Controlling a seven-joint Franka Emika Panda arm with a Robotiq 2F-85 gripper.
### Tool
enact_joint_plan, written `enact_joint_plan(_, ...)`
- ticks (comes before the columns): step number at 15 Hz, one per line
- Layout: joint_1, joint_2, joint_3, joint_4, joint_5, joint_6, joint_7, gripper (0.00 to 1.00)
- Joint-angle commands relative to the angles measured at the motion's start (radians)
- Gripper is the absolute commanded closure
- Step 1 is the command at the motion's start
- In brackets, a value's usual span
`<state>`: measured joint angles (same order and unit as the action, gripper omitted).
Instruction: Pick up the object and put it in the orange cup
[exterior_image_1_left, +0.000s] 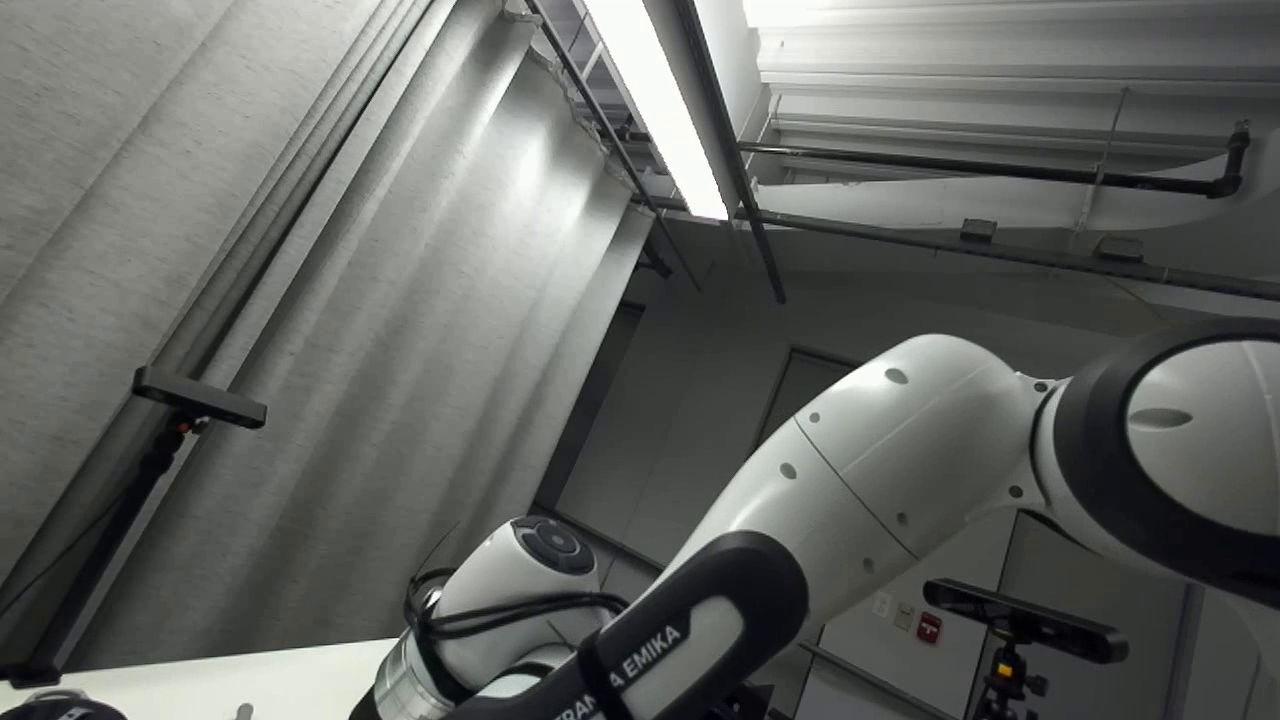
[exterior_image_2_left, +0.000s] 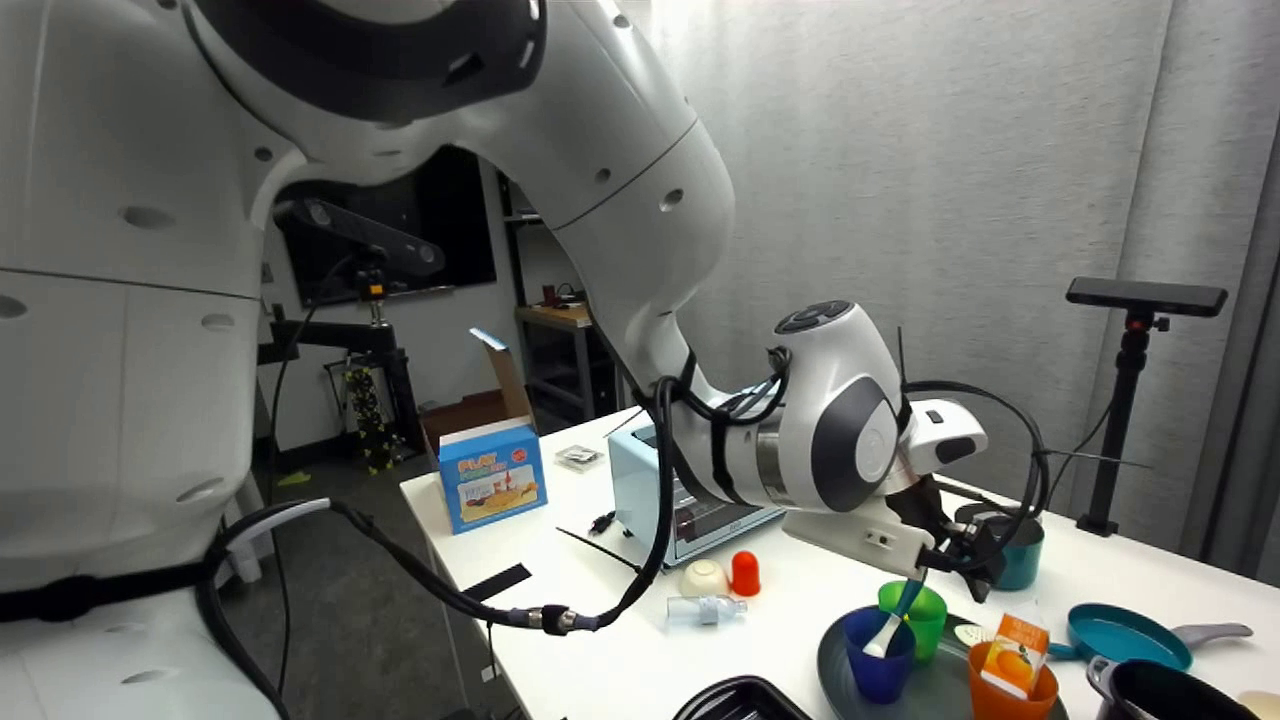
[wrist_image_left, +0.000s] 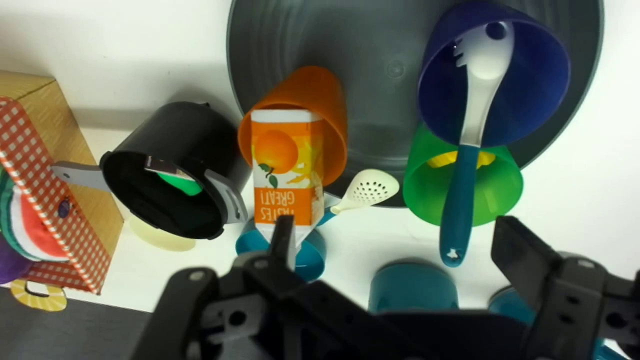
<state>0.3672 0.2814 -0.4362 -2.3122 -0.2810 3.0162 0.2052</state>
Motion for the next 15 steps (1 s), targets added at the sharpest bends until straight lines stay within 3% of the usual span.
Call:
enact_joint_plan(1, 0.113, -0.094, -0.099, -0.082, -0.108, 0.005, 0.084, 0.00)
enact_joint_plan(6, 0.223, -0.164, -0.190, -0.120, -0.262, -0.025, 0.192, 0.00)
enact_joint_plan(7, 0.174, -0.100, -0.144, -0.080, -0.198, -0.002, 0.138, 0.00)
enact_joint_plan(15, 0.202, -0.127, -0.167, -0.102, -0.228, -0.003, 0.162, 0.00)
